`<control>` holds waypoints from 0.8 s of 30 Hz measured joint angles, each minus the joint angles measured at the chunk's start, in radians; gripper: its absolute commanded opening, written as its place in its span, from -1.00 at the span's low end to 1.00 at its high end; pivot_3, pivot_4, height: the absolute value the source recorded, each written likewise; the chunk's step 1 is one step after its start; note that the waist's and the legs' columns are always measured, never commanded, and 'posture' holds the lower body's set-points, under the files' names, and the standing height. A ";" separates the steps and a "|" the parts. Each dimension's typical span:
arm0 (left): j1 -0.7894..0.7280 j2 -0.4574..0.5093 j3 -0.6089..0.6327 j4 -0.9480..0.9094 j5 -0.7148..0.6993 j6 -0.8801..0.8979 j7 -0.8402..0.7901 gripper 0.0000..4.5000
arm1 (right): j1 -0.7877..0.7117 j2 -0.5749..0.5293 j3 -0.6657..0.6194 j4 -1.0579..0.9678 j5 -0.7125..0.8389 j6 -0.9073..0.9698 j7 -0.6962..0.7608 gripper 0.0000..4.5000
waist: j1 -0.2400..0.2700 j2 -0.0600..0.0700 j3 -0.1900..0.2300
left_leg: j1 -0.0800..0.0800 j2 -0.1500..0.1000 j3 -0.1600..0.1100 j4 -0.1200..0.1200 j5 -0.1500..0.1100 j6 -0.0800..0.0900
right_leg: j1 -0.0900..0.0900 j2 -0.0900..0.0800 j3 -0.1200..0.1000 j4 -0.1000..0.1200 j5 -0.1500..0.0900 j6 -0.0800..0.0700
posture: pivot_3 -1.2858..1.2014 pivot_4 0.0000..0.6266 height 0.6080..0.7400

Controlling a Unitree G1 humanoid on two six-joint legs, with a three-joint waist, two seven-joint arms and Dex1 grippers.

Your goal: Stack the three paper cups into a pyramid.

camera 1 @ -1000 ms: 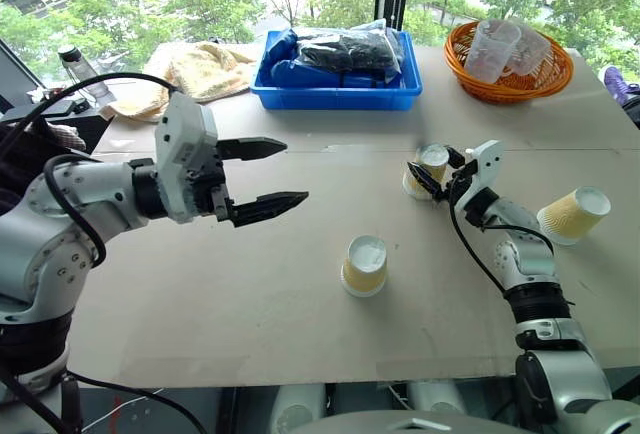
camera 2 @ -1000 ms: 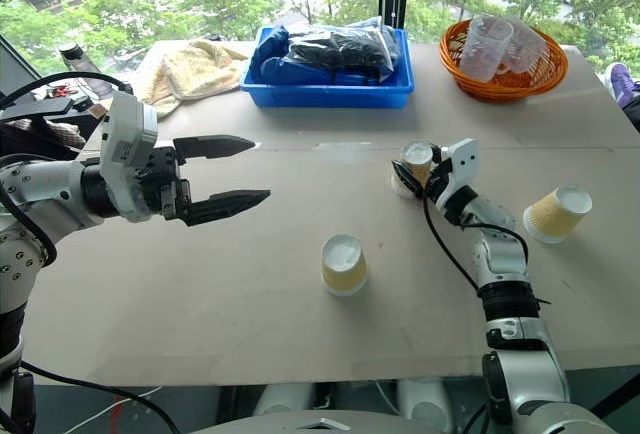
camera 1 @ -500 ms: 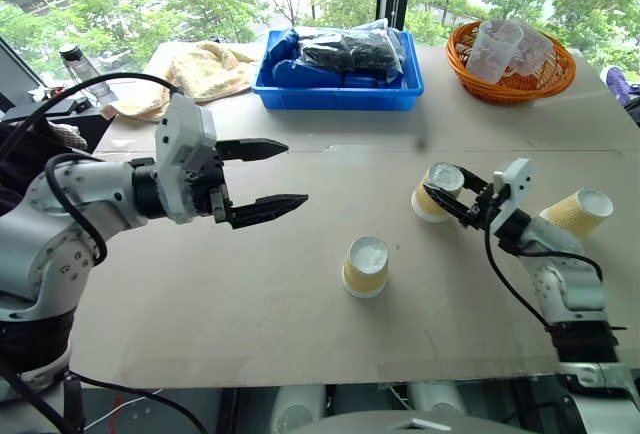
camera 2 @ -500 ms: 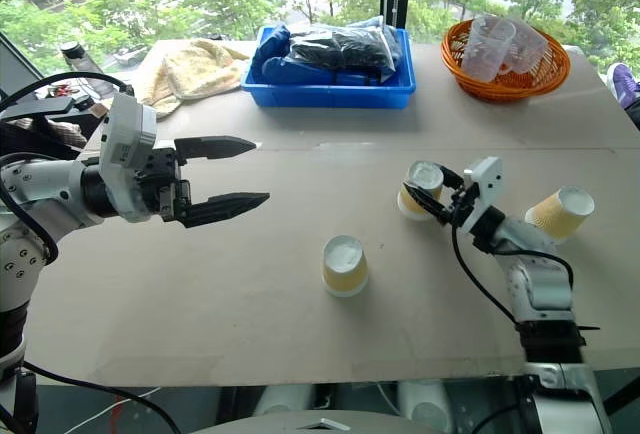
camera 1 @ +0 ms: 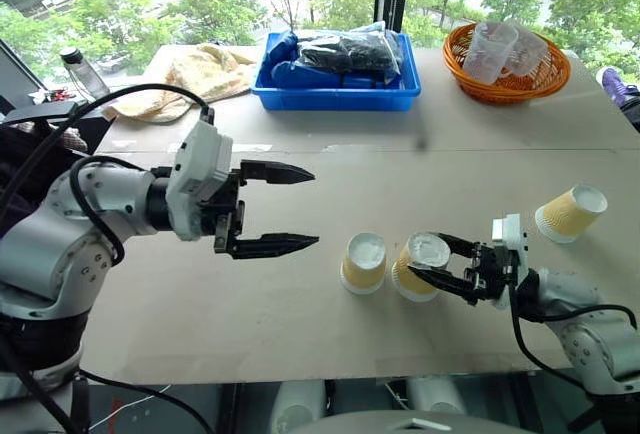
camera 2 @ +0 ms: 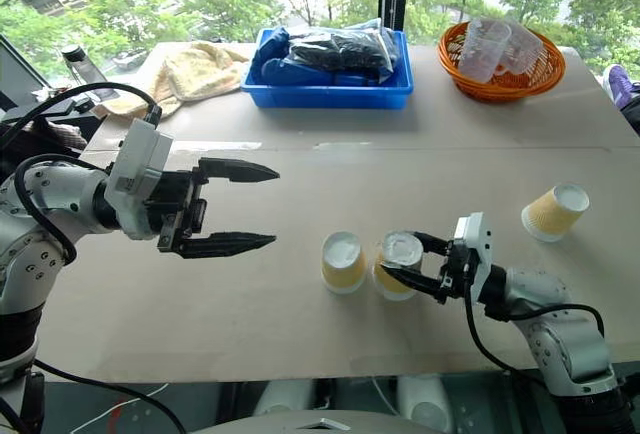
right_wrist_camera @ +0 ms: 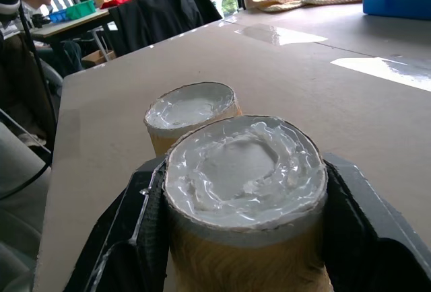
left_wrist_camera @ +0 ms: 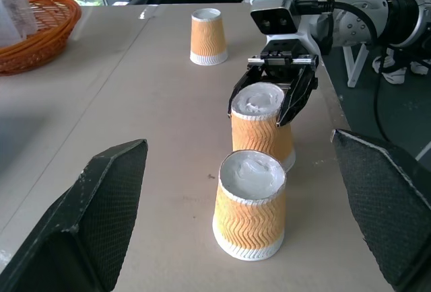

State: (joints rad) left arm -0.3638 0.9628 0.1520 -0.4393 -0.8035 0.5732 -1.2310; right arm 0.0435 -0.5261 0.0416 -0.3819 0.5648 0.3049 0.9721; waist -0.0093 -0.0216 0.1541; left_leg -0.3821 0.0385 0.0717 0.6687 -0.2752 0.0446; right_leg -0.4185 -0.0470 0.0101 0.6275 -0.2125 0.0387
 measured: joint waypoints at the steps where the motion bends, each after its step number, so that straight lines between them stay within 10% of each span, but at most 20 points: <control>1: -0.008 0.000 -0.007 0.000 0.005 -0.001 -0.006 1.00 | -0.005 0.007 0.006 0.010 -0.013 -0.011 0.000 -0.05 | 0.001 0.000 0.000 | -0.001 0.000 0.000 0.000 0.000 0.000 | 0.000 0.000 0.000 0.000 0.000 0.000 | 0.03 -0.52 0.90; 7: -0.027 -0.004 -0.017 0.004 0.021 -0.011 -0.013 1.00 | -0.013 0.020 0.024 0.049 -0.075 -0.093 0.006 -0.05 | 0.002 0.000 0.000 | -0.001 0.000 0.000 0.000 0.000 0.000 | -0.001 0.000 0.000 -0.001 0.000 0.000 | 0.03 -0.52 0.90; 12: -0.031 -0.006 -0.030 0.004 0.027 -0.011 -0.013 1.00 | -0.013 0.020 0.032 0.055 -0.087 -0.115 0.014 0.99 | 0.002 0.000 0.000 | -0.001 0.000 0.000 0.000 0.000 0.000 | 0.000 0.000 0.000 0.000 0.000 0.000 | 0.03 -0.52 0.90; 24: -0.129 -0.057 -0.069 0.026 0.025 -0.011 -0.016 1.00 | 0.070 -0.013 -0.124 -0.037 -0.024 -0.137 -0.013 0.99 | 0.011 -0.001 0.000 | -0.001 -0.001 0.000 0.000 0.000 0.000 | 0.000 0.000 -0.001 0.000 0.000 0.000 | 0.03 -0.52 0.90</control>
State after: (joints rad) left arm -0.4932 0.9056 0.0832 -0.4130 -0.7781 0.5626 -1.2466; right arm 0.1139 -0.5391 -0.0823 -0.4187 0.5404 0.1683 0.9592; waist 0.0015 -0.0223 0.1539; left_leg -0.3829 0.0379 0.0712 0.6691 -0.2752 0.0447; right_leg -0.4185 -0.0466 0.0095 0.6277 -0.2128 0.0392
